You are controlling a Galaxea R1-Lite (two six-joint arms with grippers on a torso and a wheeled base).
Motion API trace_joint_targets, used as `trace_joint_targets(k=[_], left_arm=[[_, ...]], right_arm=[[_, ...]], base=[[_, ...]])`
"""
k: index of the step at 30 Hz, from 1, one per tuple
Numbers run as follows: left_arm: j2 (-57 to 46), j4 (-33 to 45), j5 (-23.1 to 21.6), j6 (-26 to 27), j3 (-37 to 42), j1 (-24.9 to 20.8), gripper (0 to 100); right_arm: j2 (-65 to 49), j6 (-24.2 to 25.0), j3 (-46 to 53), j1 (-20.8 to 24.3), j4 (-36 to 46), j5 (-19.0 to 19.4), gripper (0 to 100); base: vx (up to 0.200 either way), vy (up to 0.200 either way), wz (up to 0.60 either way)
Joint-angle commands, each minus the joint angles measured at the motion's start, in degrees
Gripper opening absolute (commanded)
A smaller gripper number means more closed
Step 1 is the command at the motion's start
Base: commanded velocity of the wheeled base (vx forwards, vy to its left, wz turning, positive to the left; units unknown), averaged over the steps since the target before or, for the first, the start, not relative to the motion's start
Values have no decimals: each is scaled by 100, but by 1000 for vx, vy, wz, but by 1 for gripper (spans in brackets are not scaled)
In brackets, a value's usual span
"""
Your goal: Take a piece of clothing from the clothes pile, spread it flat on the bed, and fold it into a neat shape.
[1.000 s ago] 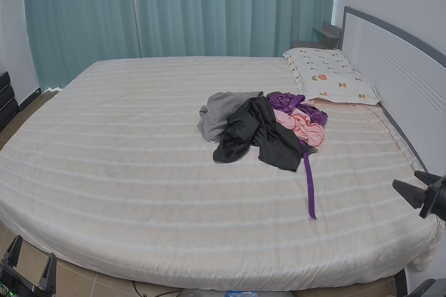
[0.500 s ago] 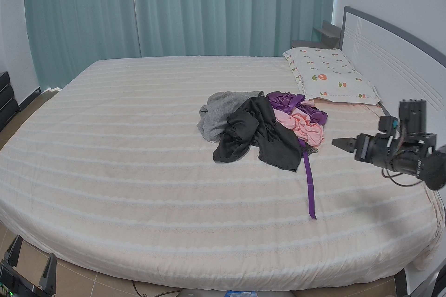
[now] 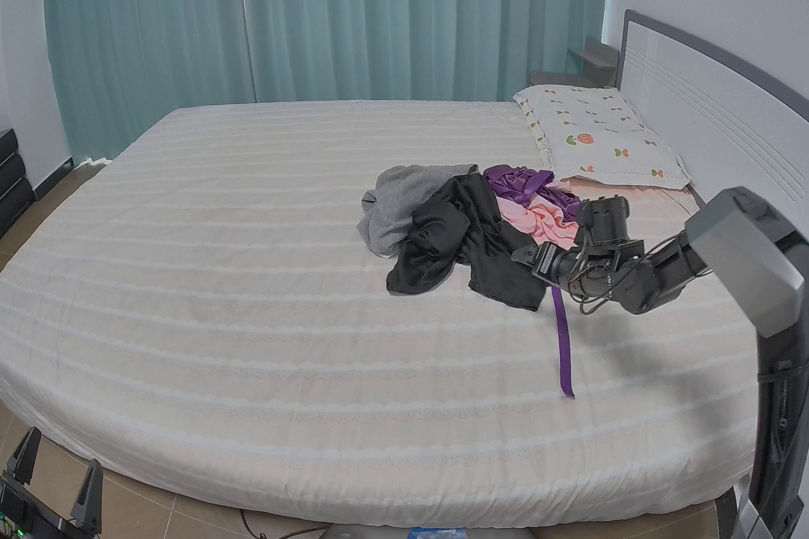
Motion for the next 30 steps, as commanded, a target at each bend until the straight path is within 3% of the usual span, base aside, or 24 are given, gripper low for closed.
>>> trace_joint_targets(k=[1,7,12,26,27,30], left_arm=[[-66,4,1,4,101,-1,100],[-66,4,1,4,101,-1,100],[-66,4,1,4,101,-1,100],[-66,4,1,4,101,-1,100],[-66,4,1,4,101,-1,100],[-66,4,1,4,101,-1,100]], right_arm=[[1280,410,-932,94,296,-64,100],[1324,594,-1222,41,525,-117,100],[1587,594,-1521,41,560,-389,100],[2036,841,-2294,94,569,-381,100],[2062,841,-2320,103,560,-381,0],[2080,902,-2382,103,498,-381,0]], base=[[0,0,0],[0,0,0],[0,0,0],[0,0,0],[0,0,0],[0,0,0]])
